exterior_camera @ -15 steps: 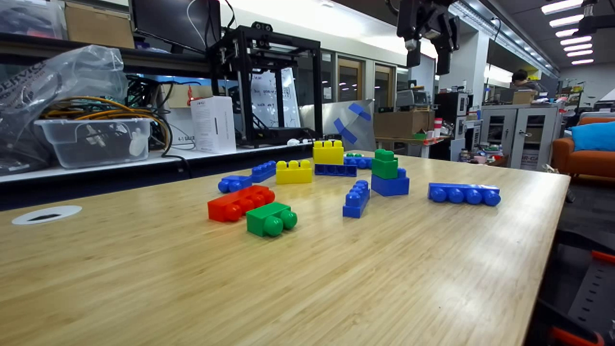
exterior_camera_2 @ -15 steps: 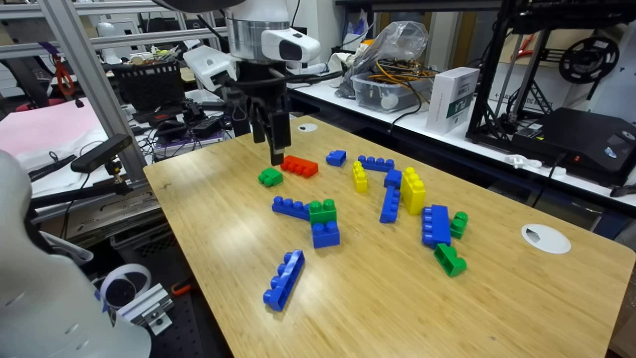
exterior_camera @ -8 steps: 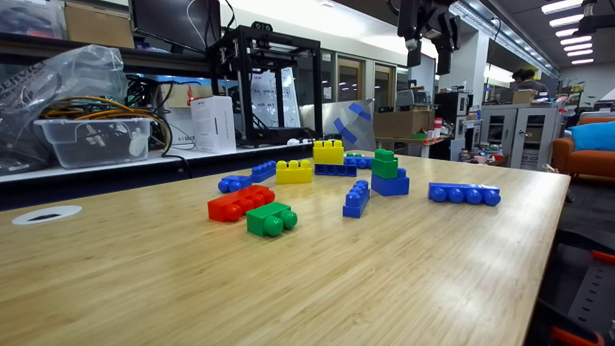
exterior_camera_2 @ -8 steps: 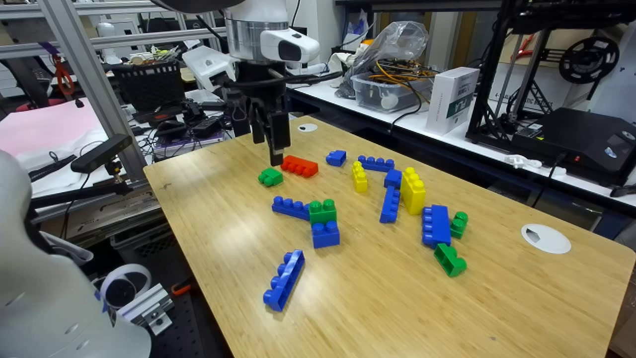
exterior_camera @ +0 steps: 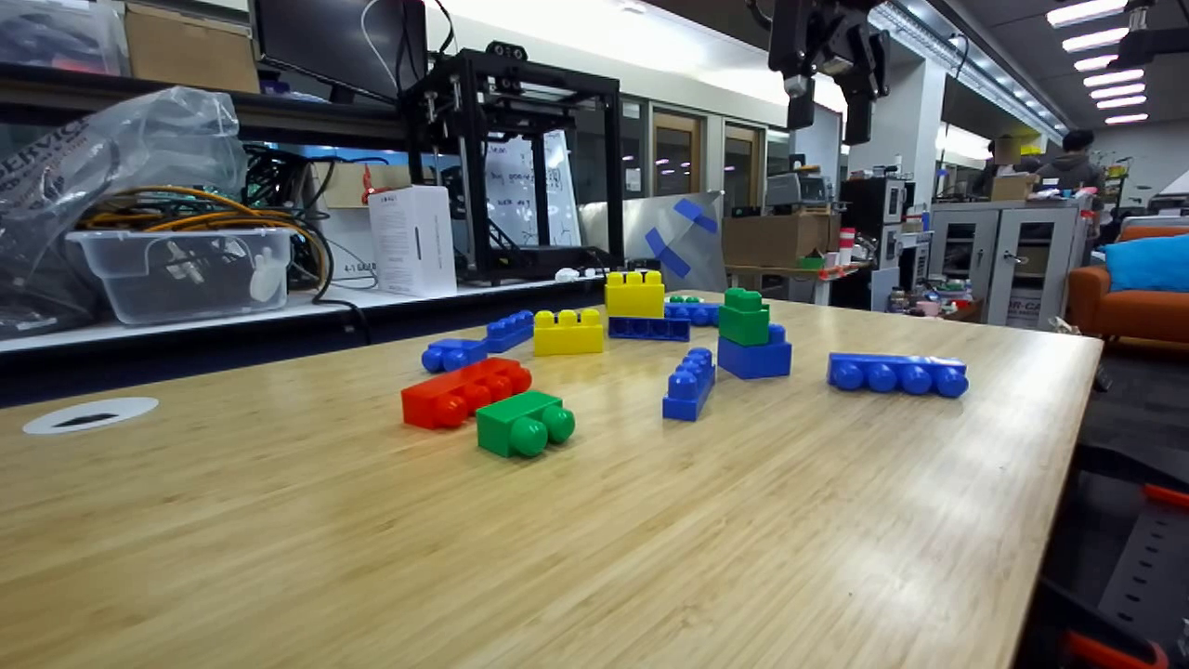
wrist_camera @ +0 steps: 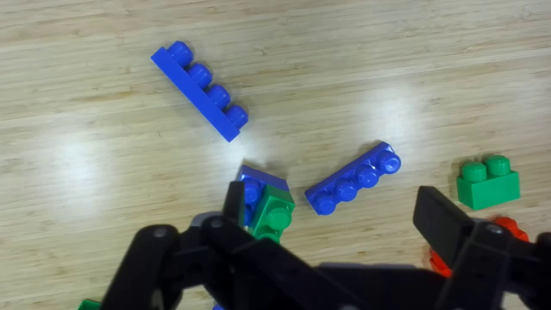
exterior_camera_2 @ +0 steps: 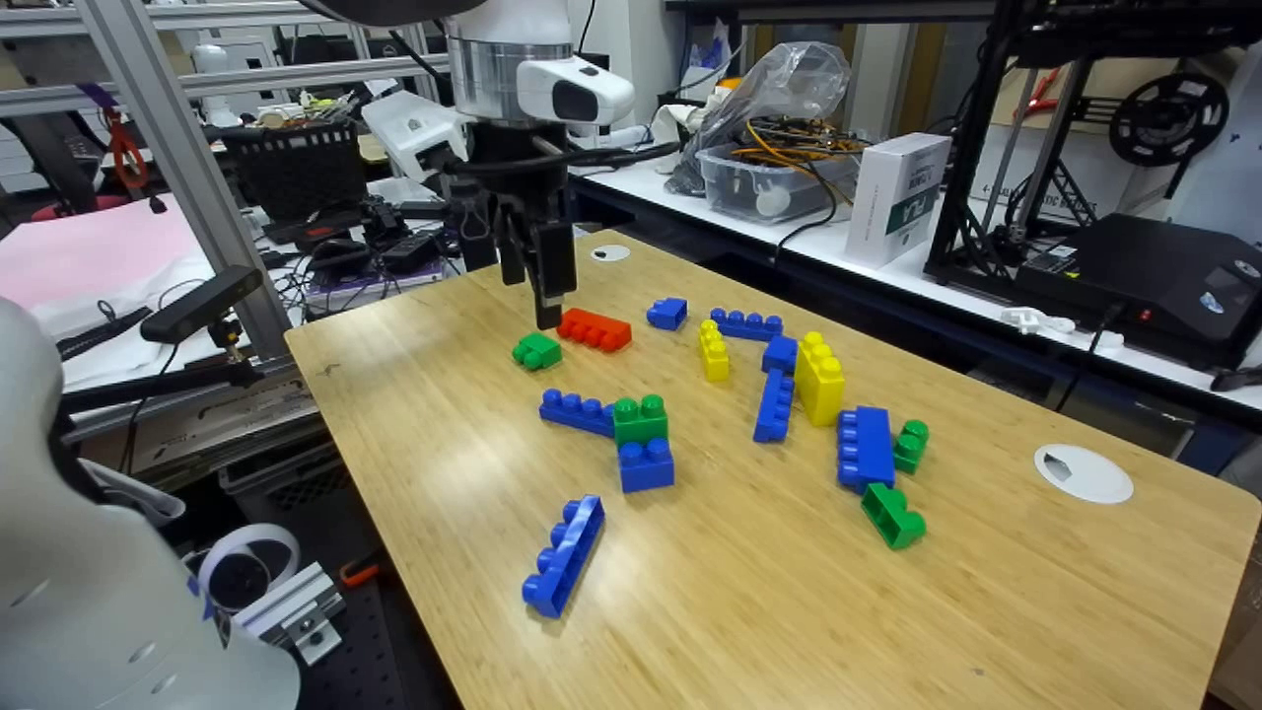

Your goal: Stack the green block on the blue one

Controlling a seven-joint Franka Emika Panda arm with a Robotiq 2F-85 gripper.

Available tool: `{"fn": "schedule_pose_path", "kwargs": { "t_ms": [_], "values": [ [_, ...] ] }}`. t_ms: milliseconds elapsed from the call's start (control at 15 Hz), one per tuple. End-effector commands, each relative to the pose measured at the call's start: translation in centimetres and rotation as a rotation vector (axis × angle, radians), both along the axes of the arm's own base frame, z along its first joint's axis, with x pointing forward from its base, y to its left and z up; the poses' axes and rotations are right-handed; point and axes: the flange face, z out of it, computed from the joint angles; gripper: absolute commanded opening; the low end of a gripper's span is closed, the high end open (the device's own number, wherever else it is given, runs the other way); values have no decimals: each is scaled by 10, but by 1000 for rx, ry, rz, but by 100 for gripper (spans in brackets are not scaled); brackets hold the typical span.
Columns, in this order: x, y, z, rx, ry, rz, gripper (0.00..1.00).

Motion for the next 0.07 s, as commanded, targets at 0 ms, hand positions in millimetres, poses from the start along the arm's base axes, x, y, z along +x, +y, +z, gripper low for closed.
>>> {"fn": "schedule_pose_path", "kwargs": {
  "t_ms": [0],
  "values": [
    [0,0,0,0,1,0,100]
  ]
}}
